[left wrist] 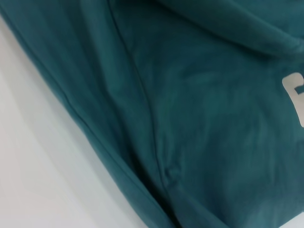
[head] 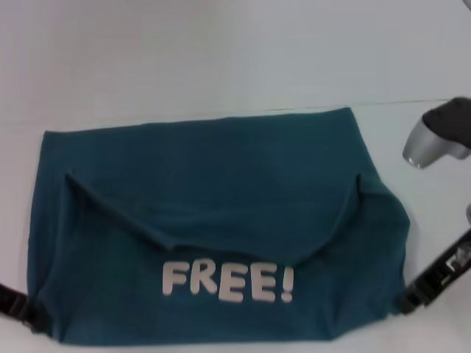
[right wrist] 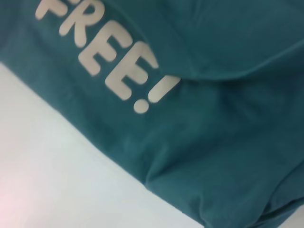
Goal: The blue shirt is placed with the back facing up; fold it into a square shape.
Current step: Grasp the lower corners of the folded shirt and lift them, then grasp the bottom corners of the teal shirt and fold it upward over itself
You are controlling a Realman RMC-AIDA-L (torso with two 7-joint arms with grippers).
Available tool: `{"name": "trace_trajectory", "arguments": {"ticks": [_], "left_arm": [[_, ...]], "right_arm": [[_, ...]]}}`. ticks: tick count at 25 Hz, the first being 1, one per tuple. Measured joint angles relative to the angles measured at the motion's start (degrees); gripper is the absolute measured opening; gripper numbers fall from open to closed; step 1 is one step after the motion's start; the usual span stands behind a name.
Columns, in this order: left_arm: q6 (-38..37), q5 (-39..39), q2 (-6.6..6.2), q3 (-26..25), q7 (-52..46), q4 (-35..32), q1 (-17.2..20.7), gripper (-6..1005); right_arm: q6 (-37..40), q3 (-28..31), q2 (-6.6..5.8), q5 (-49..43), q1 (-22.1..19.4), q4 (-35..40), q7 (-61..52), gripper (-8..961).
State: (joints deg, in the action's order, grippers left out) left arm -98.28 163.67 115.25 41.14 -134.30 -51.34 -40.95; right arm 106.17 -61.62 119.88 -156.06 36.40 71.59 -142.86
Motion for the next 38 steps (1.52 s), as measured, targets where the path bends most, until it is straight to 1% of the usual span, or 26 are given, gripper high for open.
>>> {"name": "trace_trajectory", "arguments": {"ticks": [6, 8, 11, 13, 20, 25, 28, 32, 34, 38], "left_arm": [[-6.18, 0.03, -0.18, 0.18, 0.54, -0.12, 0.41, 54], [-8.04, 0.03, -0.18, 0.5, 0.85, 0.08, 0.65, 54], [-9.03, 0.04, -0.19, 0.88, 0.92, 0.12, 0.89, 54], [-12.38, 0.08, -0.17, 3.56, 0.29, -0.33, 2.19, 54], [-14.82, 0.16, -0.24, 5.99, -0.41, -0.33, 2.6, 54], [-15.91, 0.16, 0.11, 8.25, -0.43, 0.03, 3.1, 54], [-16.9, 0.17, 0.1, 7.96, -0.25, 0.07, 3.16, 54], [-18.97, 0.15, -0.15, 6.68, 0.36, -0.17, 2.95, 54], [-19.55, 0.1, -0.31, 5.53, 0.66, -0.21, 2.77, 54], [-20.45, -0.11, -0.94, 1.09, 1.4, -0.45, 2.14, 54]], "right_arm": [[6.57, -1.63, -0.17, -0.38, -0.17, 0.76, 0.3, 55], [6.93, -2.06, -0.18, -0.43, -0.29, 0.74, 0.26, 55], [7.36, -4.71, -0.25, -0.48, -1.0, 0.58, -0.24, 55], [7.5, -7.06, -0.25, -0.51, -1.49, 0.14, -0.54, 55], [7.86, -9.53, -0.22, -0.37, -1.62, -0.62, -1.31, 55], [7.88, -10.35, -0.23, -0.08, -2.55, -0.87, -1.42, 55], [7.91, -10.18, -0.4, 0.06, -3.36, -0.4, -1.3, 55], [8.0, -8.26, -0.55, 0.76, -4.78, 3.16, -1.07, 55], [8.08, -6.55, -0.92, 1.94, -5.23, 4.93, -1.03, 55], [8.09, -2.65, -1.91, 3.58, -5.48, 7.73, -1.18, 55]]}}
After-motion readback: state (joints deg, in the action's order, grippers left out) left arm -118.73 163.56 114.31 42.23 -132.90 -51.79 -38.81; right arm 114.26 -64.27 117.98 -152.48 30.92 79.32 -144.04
